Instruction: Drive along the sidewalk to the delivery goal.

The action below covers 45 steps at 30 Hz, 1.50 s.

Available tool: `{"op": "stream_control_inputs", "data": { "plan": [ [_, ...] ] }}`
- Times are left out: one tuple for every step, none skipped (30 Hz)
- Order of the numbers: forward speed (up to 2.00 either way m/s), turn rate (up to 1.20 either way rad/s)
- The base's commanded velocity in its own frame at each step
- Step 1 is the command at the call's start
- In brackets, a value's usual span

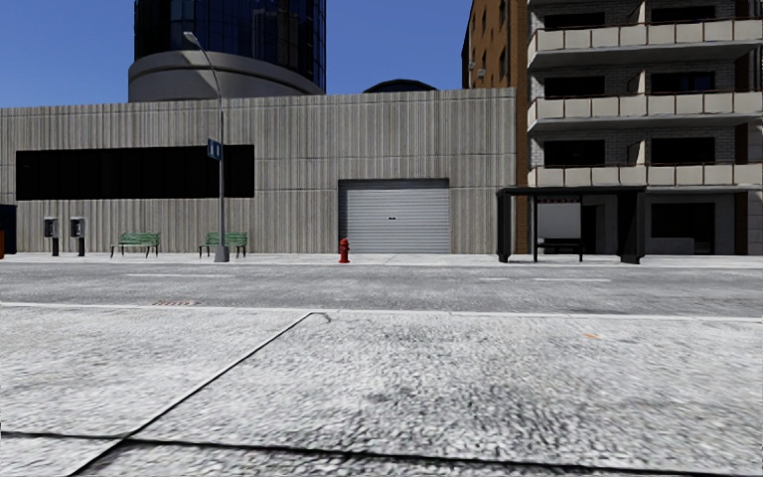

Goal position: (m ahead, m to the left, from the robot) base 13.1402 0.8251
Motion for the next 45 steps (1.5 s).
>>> {"op": "stream_control_inputs", "data": {
  "plan": [
    [2.0,-0.74],
    [2.0,-0.74],
    [2.0,-0.74],
    [2.0,-0.74],
    [2.0,-0.74],
    [2.0,-0.74],
    [2.0,-0.76],
    [2.0,-0.88],
    [2.0,-1.2],
    [2.0,-1.2],
    [2.0,-1.2],
    [2.0,-1.2],
    [2.0,-1.2],
    [2.0,-1.2],
    [2.0,-1.2],
    [2.0,-1.2],
    [2.0,-1.2],
    [2.0,-1.2],
    [2.0,-1.2],
    [2.0,-1.2],
    [2.0,-1.2],
    [2.0,-1.2],
    [2.0,-1.2],
    [2.0,-1.2],
    [2.0,-1.2],
    [2.0,-1.2],
    [2.0,-1.2],
    [2.0,-1.2],
    [2.0,-1.2],
    [2.0,-1.2],
    [2.0,-1.2],
    [2.0,-1.2],
    [2.0,-1.2],
    [2.0,-1.2],
    [2.0,-1.2],
    [2.0,-1.2],
    [2.0,-1.2],
    [2.0,-1.2],
    [2.0,-1.2],
    [2.0,-1.2],
    [2.0,-1.2],
    [2.0,-1.2],
    [2.0,-1.2],
    [2.0,-1.2],
    [2.0,-1.2]
  ]
}}
